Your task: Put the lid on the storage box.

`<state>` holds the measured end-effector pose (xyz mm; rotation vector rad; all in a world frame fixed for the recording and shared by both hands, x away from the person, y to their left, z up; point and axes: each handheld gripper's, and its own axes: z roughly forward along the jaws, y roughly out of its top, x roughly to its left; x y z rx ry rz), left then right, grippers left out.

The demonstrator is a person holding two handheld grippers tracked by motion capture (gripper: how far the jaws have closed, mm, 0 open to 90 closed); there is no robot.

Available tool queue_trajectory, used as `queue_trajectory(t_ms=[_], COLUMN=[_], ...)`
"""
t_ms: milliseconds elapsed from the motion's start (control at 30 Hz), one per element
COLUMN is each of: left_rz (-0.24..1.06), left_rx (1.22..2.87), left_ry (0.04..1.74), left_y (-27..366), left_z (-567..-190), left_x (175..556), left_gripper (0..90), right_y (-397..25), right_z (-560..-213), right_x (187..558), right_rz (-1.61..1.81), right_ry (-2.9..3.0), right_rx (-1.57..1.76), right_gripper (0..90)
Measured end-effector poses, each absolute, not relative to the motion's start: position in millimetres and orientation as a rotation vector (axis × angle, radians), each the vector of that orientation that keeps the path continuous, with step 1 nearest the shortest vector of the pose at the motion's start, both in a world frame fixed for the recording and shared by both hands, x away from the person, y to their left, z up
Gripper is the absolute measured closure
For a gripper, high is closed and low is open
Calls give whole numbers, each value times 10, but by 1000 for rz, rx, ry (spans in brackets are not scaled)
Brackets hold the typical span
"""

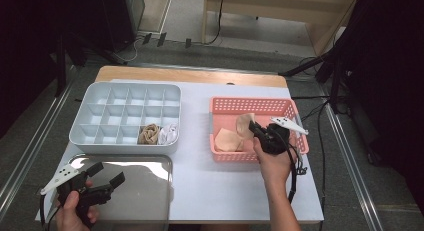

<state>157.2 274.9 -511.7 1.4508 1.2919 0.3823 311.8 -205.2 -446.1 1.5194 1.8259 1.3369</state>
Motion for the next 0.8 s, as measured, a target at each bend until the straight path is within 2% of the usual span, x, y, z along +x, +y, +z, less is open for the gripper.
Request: queue_trajectory(t_ms=[233,800], left_rz=[387,405], left_rx=[1455,1481], left_ry=[1286,1261], left_y=[2715,2616], left_z=[-5111,-5074], left_x=[1569,1550], left_gripper=[15,15], right_y=[-2111,-2143], right_z=[-4606,-4135], right_x=[3049,2365], right_rz=[1404,1597], right_ry=[1752,1628], right_rx=[1513,1356], right_gripper=[887,887])
